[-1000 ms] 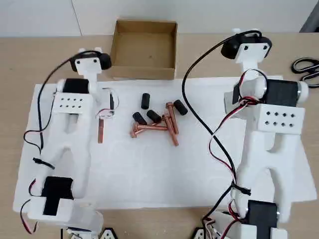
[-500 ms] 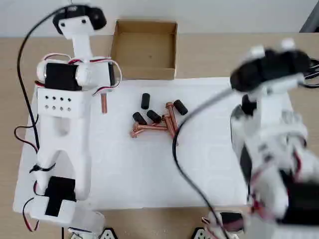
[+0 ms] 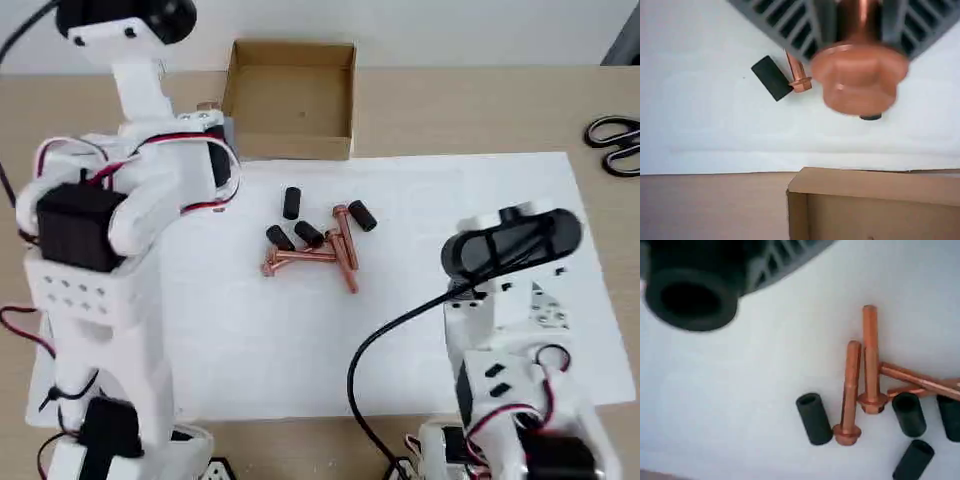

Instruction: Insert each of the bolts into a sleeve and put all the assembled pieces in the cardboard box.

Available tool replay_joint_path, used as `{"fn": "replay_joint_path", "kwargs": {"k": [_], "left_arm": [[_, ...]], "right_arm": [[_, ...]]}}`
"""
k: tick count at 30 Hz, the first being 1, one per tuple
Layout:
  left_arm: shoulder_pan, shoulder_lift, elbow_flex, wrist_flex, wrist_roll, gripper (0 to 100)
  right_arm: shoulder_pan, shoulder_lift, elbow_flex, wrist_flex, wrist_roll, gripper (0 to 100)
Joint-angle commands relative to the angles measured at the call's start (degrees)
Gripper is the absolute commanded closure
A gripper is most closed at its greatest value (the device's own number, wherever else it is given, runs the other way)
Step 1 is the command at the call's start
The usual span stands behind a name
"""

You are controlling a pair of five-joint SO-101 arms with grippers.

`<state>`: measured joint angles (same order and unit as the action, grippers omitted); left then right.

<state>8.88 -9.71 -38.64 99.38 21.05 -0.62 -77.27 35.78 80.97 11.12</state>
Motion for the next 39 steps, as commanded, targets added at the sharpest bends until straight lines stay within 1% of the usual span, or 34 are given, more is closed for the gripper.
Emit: {"fn": "replay_joint_path", "kwargs": {"k": [1,3,6,10,14,16,20,24,28,31,33,35,37,39], "left_arm": [[0.5,-2.5,-2.3,1.0,0.3,99],[0.6,-2.2,-2.3,1.0,0.4,99],[0.6,-2.4,-2.3,0.2,2.5,99],[1.4,-2.5,-2.9,-0.9,2.5,99],[3.9,-7.1,-2.9,-0.1,2.6,99],[4.9,-11.1,-2.6,-0.2,2.5,99],[4.8,-16.9,-2.1,-0.1,2.4,99],[5.0,-17.6,4.2,-0.8,2.5,99],[5.3,-18.1,14.5,-7.3,2.7,99],[5.7,-19.1,22.5,-14.1,2.7,99],[7.4,-19.8,28.4,-18.2,2.7,99],[10.2,-20.6,34.3,-22.6,2.7,99],[12.7,-21.2,40.3,-27.5,2.5,99],[14.7,-21.9,45.9,-32.6,2.5,99]], "right_arm": [[-0.5,-6.8,12.0,-12.4,-0.7,99.2],[-3.0,-10.3,18.5,-17.2,-0.7,99.2],[-9.0,-15.5,27.0,-21.8,-0.7,99.2],[-15.3,-21.7,35.3,-27.5,-1.0,99.2],[-16.0,-24.7,36.7,-28.0,-3.3,99.2],[-16.0,-24.9,36.8,-26.2,-3.8,99.2],[-16.0,-24.9,36.7,-22.8,-3.7,99.2],[-16.1,-25.4,36.9,-22.2,-3.7,99.1],[-16.2,-26.0,37.9,-21.0,-3.9,98.8],[-18.2,-26.7,39.9,-25.2,-4.0,99.1],[-19.6,-26.7,41.1,-27.3,-4.0,99.2],[-21.4,-26.6,42.5,-29.6,-6.7,99.2],[-22.9,-26.6,44.3,-31.6,-11.9,99.2],[-23.8,-26.6,45.9,-33.5,-15.3,99.2]]}}
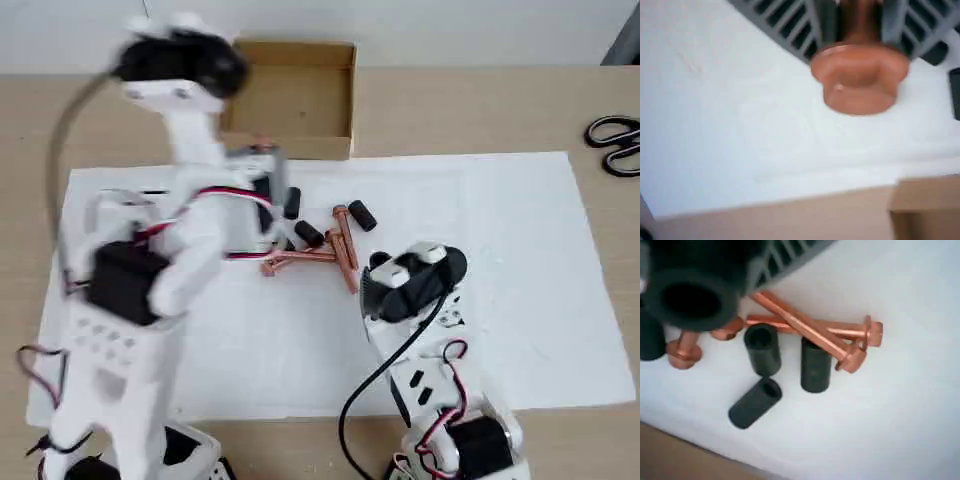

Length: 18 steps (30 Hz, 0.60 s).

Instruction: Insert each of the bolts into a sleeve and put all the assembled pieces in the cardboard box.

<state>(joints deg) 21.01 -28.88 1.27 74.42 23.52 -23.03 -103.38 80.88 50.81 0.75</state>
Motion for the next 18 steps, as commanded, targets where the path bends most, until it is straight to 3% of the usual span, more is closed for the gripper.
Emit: {"fn": "replay_joint_path", "kwargs": {"k": [1,8,13,18], "left_arm": [[3.3,-3.1,8.9,-10.4,-0.1,99],[6.2,-9.9,32.1,-32.5,-0.1,99],[6.3,-18.3,41.5,-46.4,-0.4,99],[10.0,-19.0,49.1,-57.2,-8.6,99]], "right_arm": [[-1.4,-0.5,1.6,-4.3,-5.5,99.4],[-1.5,-0.5,6.0,-5.7,-5.6,99.5],[-1.5,-0.5,5.5,-5.7,-5.7,99.5],[-1.5,-0.5,5.5,-5.7,-5.7,99.5]]}}
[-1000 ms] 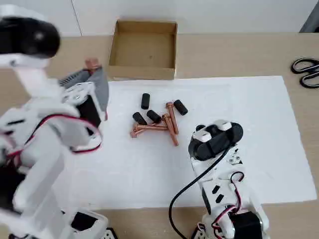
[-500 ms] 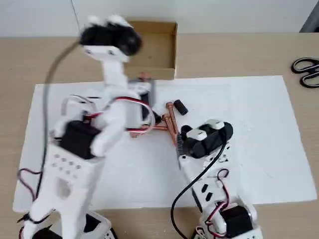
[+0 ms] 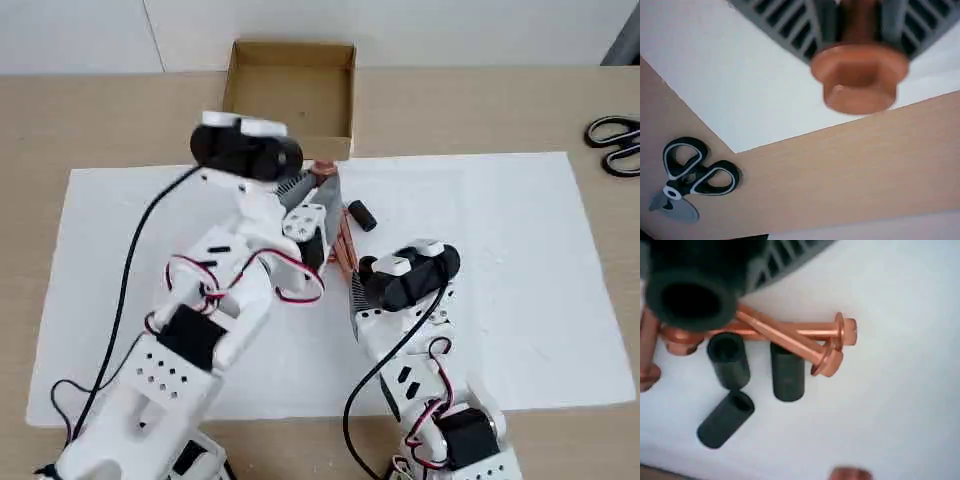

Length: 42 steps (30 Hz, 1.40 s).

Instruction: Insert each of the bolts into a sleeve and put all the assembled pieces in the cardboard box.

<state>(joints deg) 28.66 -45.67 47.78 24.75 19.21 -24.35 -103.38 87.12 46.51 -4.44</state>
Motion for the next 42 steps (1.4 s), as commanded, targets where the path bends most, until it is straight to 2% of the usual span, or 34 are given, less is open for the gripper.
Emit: {"fn": "replay_joint_path", "kwargs": {"k": [1,4,6,9,13,22,42], "left_arm": [[3.8,-2.2,4.5,-10.8,-6.1,99],[7.4,-2.2,9.3,-19.4,-9.1,99],[8.8,-2.5,10.8,-21.4,-9.4,99],[9.2,-2.6,11.0,-21.5,-9.0,99],[9.1,-2.6,11.1,-21.3,-4.0,99],[9.1,-2.6,14.5,-21.5,0.4,99],[9.0,-2.4,14.5,-24.0,0.4,99]], "right_arm": [[-0.1,-0.5,-0.8,-1.4,-0.5,99.5],[-0.1,-0.5,-0.8,-1.4,-0.5,99.5],[-0.2,-0.5,-0.8,-1.4,-0.5,99.5],[-0.2,-0.5,-0.8,-1.4,-0.8,99.5],[-0.2,-0.5,-1.1,-1.4,-3.7,99.5],[-0.2,-0.5,-1.1,-1.4,-3.9,99.5],[-2.2,-0.5,-1.1,-1.4,-3.9,99.5]]}}
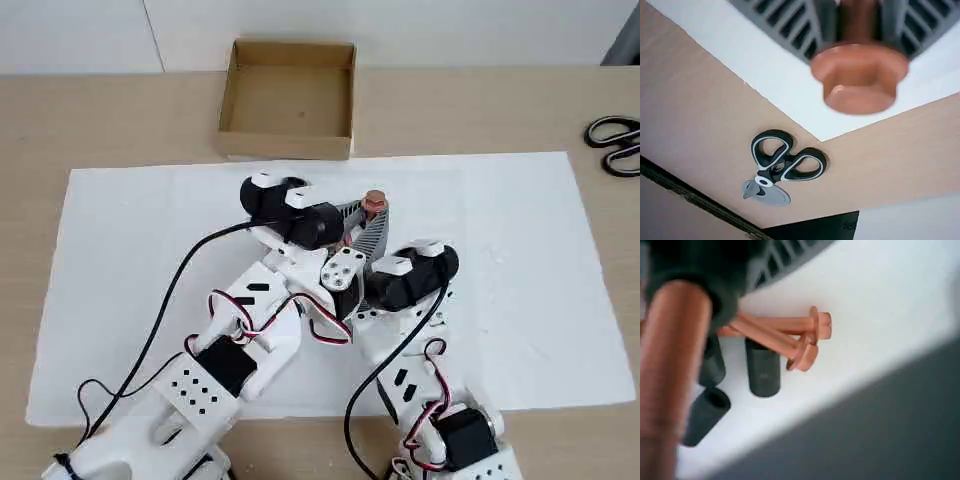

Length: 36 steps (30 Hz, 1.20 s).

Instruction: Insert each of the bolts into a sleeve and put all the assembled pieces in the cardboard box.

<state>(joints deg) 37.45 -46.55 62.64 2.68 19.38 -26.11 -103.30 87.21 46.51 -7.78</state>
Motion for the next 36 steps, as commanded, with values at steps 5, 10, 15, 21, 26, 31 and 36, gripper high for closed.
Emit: {"fn": "replay_joint_path", "kwargs": {"k": [5,10,15,21,26,31,36], "left_arm": [[0.2,-1.4,-0.2,-1.6,0.2,99],[0.1,-1.7,1.4,-1.6,0.1,99],[0.1,-1.8,2.7,-1.6,0.0,99],[-2.4,-1.8,2.8,-1.6,0.3,99],[-2.5,-1.8,2.9,-1.6,0.3,99],[-2.3,-1.8,3.0,-1.5,0.3,99],[-2.3,-1.8,3.1,1.5,0.4,99]], "right_arm": [[-0.3,-0.6,-1.2,-1.4,-0.5,99.5],[-0.2,-0.6,-1.2,-1.4,-0.5,99.5],[-0.2,-0.6,-1.3,-1.4,-0.5,99.5],[-0.2,-0.6,-1.3,-1.4,-0.5,99.5],[-0.2,-0.6,-1.3,-1.4,-0.5,99.5],[-0.2,-0.6,-1.3,-1.4,-0.5,99.5],[-0.2,-0.6,-1.3,-1.4,-0.5,99.5]]}}
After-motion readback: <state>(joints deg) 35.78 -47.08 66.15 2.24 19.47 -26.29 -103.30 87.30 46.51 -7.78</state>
